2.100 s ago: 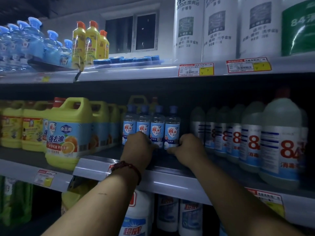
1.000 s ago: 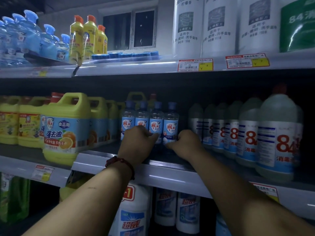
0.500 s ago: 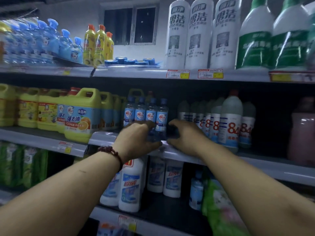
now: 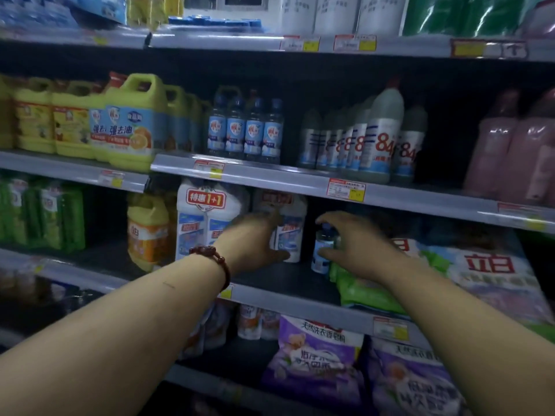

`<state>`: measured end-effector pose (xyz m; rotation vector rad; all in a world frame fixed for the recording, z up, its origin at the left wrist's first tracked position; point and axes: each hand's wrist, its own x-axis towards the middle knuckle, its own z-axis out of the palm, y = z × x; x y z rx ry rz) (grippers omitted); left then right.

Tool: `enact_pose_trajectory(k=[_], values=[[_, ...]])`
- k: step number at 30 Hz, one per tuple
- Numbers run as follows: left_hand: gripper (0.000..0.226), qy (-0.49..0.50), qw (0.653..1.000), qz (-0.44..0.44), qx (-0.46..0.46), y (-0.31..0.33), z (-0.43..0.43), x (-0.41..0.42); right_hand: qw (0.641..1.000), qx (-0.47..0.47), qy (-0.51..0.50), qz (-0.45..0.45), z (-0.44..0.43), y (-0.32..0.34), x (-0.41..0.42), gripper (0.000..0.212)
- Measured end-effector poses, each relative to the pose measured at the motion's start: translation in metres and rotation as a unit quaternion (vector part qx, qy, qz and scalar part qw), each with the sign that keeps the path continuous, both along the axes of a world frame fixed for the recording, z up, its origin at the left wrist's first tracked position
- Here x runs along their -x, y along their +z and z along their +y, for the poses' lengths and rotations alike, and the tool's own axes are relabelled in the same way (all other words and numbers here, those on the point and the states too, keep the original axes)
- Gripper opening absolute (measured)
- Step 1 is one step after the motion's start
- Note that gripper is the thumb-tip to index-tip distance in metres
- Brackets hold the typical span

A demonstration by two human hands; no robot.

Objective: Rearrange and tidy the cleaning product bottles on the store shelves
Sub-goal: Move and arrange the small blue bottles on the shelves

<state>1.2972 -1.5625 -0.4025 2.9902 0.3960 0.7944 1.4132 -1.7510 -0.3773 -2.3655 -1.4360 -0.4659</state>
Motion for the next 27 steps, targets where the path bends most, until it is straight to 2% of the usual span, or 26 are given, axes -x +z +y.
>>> enact_pose_trajectory(k=[2,4,7,10,13,15,18,22,27], values=[[0.068,0.009,0.999,0.019,0.032,-0.017,0.003,-0.015,0.999,-0.010,-0.025,0.023,-0.004,-0.018,-0.018,0.060],[0.067,0.006,0.998,0.018,0.058,-0.037,0.010,-0.028,0.996,-0.062,-0.035,0.058,-0.004,-0.037,-0.036,0.057],[0.060,-0.006,0.997,0.008,0.082,-0.068,0.022,-0.040,0.981,-0.138,-0.056,0.123,0.005,-0.062,-0.057,0.051],[0.058,-0.013,0.994,0.013,0.108,-0.093,0.036,-0.054,0.966,-0.171,-0.076,0.178,0.021,-0.079,-0.075,0.053],[0.059,-0.018,0.989,0.008,0.144,-0.110,0.048,-0.071,0.955,-0.202,-0.096,0.197,0.038,-0.087,-0.090,0.046],[0.051,-0.023,0.985,0.000,0.169,-0.114,0.051,-0.080,0.948,-0.222,-0.105,0.204,0.048,-0.089,-0.098,0.043],[0.039,-0.026,0.980,0.007,0.198,-0.116,0.053,-0.093,0.936,-0.247,-0.112,0.227,0.062,-0.089,-0.110,0.049],[0.040,-0.027,0.976,0.017,0.217,-0.120,0.056,-0.104,0.915,-0.261,-0.103,0.288,0.083,-0.091,-0.129,0.058],[0.043,-0.029,0.972,0.028,0.232,-0.122,0.060,-0.113,0.895,-0.269,-0.094,0.344,0.096,-0.088,-0.135,0.036]])
